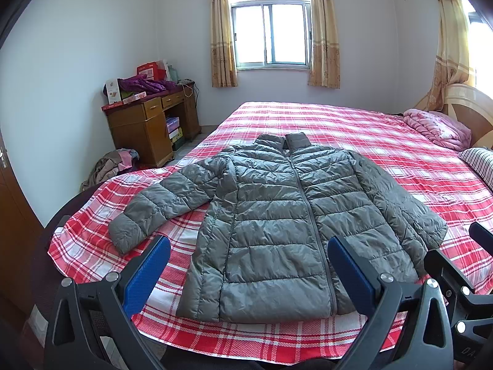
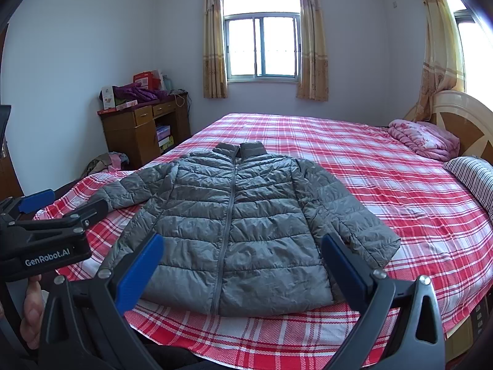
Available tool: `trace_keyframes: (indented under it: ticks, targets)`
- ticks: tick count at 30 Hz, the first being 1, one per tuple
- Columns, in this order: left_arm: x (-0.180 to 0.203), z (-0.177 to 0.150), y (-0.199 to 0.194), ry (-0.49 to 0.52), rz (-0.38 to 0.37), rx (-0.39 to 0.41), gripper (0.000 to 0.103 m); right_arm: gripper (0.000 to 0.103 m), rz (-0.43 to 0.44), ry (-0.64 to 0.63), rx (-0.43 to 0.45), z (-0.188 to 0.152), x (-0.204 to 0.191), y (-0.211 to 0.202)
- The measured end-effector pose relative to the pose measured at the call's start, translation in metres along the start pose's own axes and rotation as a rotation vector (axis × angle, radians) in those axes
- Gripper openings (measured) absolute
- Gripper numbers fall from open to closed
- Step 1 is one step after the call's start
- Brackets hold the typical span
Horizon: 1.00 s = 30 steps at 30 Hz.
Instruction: Fold large clothes
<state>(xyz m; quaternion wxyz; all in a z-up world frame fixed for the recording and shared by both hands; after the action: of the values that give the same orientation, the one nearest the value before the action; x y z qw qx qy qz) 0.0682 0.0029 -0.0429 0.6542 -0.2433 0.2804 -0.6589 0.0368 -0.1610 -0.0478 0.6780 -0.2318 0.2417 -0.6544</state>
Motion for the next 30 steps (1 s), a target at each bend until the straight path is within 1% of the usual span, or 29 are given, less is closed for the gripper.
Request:
trace_keyframes:
  ticks: [5, 9, 13, 15, 20, 24, 28, 30]
  targets:
    - [0.000, -0.001, 0.003, 0.007, 0.000, -0.005, 0.102, 0.103, 0.002, 0.001, -0.003, 0.000, 0.001, 0.000]
    - [0.002, -0.001, 0.012, 0.033, 0.000, -0.014, 0.102, 0.103, 0.006, 0.000, -0.005, 0.000, -0.001, 0.001]
    - [-0.002, 0.001, 0.034, 0.052, 0.035, -0.025, 0.102, 0.103, 0.028, 0.022, -0.029, -0.001, 0.008, 0.016]
    - [-0.005, 0.004, 0.048, 0.061, 0.043, -0.041, 0.102, 0.103, 0.026, 0.053, -0.052, -0.002, 0.022, 0.030]
    - [-0.006, 0.013, 0.077, 0.084, 0.054, -0.052, 0.102, 0.103, 0.002, 0.138, -0.092, -0.006, 0.062, 0.063]
    - [-0.006, 0.025, 0.107, 0.091, 0.055, -0.062, 0.102, 0.103, -0.043, 0.179, -0.122, -0.010, 0.095, 0.088]
    - [-0.002, 0.036, 0.137, 0.109, 0.067, -0.077, 0.102, 0.103, -0.083, 0.250, -0.174, -0.019, 0.139, 0.115]
    - [0.000, 0.041, 0.152, 0.123, 0.087, -0.083, 0.102, 0.103, -0.113, 0.301, -0.192, -0.023, 0.165, 0.124]
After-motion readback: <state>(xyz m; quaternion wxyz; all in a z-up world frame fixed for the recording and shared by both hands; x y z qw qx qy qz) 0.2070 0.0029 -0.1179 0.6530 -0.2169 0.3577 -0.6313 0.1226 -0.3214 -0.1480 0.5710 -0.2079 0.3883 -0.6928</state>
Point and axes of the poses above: each gripper's, at about its wrist camera, not at the fingertips, and y roughly the way its jaws point, x to its right, z to its top, the point moved 8 cm from there along y, roughly the way its jaws point, and after that the axes turned 10 degrees about -x, right-handed, at the moved point
